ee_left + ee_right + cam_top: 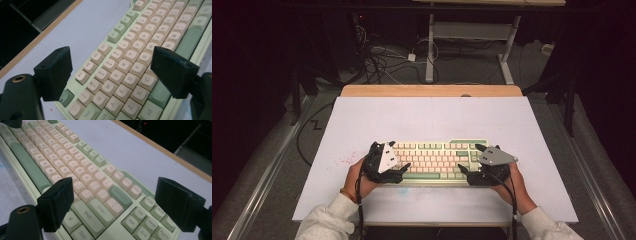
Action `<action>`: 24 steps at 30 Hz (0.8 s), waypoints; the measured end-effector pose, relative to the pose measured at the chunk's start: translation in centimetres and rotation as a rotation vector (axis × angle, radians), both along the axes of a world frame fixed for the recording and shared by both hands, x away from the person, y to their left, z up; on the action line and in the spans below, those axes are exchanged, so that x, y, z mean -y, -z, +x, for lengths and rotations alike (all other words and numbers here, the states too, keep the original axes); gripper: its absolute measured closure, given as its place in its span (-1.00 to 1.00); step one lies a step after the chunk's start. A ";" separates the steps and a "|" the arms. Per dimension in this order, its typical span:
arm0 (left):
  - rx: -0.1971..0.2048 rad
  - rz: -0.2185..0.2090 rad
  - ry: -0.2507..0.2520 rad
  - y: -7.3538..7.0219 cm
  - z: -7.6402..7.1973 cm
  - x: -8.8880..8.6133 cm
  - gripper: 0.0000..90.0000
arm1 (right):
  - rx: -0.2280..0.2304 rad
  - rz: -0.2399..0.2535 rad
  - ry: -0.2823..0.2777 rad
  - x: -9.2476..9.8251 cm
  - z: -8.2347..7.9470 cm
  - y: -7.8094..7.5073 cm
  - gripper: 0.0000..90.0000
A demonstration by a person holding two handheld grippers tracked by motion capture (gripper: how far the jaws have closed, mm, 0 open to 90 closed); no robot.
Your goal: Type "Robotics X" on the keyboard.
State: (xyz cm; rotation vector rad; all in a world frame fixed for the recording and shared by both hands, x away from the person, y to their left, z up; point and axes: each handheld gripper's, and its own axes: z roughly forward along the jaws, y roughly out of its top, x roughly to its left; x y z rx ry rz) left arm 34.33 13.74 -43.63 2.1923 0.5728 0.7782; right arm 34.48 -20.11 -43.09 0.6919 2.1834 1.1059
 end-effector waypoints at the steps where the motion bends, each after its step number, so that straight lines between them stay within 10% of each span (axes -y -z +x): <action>1: 0.009 -0.003 0.001 -0.1 -0.1 0.0 -0.62 | 0.004 -0.005 -0.003 0.0 0.0 -0.1 -0.63; 24: 0.069 -0.031 -0.003 -1.2 -1.7 -0.6 -0.62 | 0.058 -0.019 0.008 0.8 -1.4 -1.4 -0.62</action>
